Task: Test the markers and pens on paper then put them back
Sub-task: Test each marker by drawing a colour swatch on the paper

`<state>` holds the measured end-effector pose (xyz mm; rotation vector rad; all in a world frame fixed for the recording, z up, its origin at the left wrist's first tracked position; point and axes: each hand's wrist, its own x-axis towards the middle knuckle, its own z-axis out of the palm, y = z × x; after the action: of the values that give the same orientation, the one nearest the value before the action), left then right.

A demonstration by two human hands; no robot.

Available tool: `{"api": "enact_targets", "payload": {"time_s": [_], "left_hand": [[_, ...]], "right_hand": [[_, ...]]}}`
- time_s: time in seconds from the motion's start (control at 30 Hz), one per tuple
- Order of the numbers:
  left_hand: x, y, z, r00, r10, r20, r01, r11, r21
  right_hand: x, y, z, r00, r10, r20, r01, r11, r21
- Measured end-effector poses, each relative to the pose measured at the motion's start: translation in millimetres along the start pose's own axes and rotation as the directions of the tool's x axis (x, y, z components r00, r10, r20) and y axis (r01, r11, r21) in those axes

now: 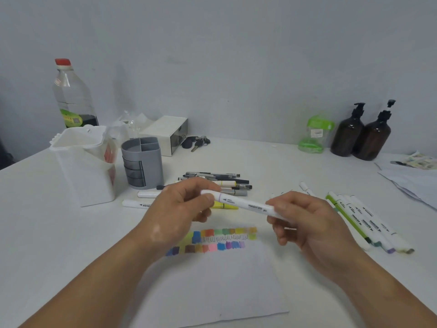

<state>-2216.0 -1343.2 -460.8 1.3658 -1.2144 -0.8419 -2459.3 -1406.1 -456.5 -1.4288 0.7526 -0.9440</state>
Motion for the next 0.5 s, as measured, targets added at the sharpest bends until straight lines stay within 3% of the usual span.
{"api": "enact_targets", "payload": {"time_s": [0.1, 0.17, 0.27, 0.37, 0.5], "left_hand": [[0.5, -2.5, -1.9, 1.000, 0.008, -0.024, -0.005, 0.996, 0.093], [-1.7, -3.2, 4.2, 0.999, 0.031, 0.034, -0.037, 0.983, 0.180], [-5.0, -1.4, 12.4, 0.996, 0.026, 0.083, -0.040, 0.985, 0.168], [-1.7, -3.6, 7.7, 0.995, 0.084, 0.057, -0.095, 0.967, 0.236], [5.4, -12.5, -2.1, 0.986, 0.148, -0.081, -0.095, 0.882, 0.462]], "right_hand": [[-3.3, 0.7, 1.1, 0.999, 0.006, 0.039, 0.007, 0.946, -0.323], [-5.2, 2.8, 7.3, 0.998, 0.011, 0.061, 0.019, 0.879, -0.476], [-7.2, 7.9, 17.7, 0.996, -0.053, 0.073, 0.087, 0.771, -0.631], [-4.9, 5.9, 17.8, 0.994, -0.104, -0.034, 0.044, 0.663, -0.747], [2.0, 8.3, 1.1, 0.968, -0.069, -0.239, -0.184, 0.448, -0.875]]}}
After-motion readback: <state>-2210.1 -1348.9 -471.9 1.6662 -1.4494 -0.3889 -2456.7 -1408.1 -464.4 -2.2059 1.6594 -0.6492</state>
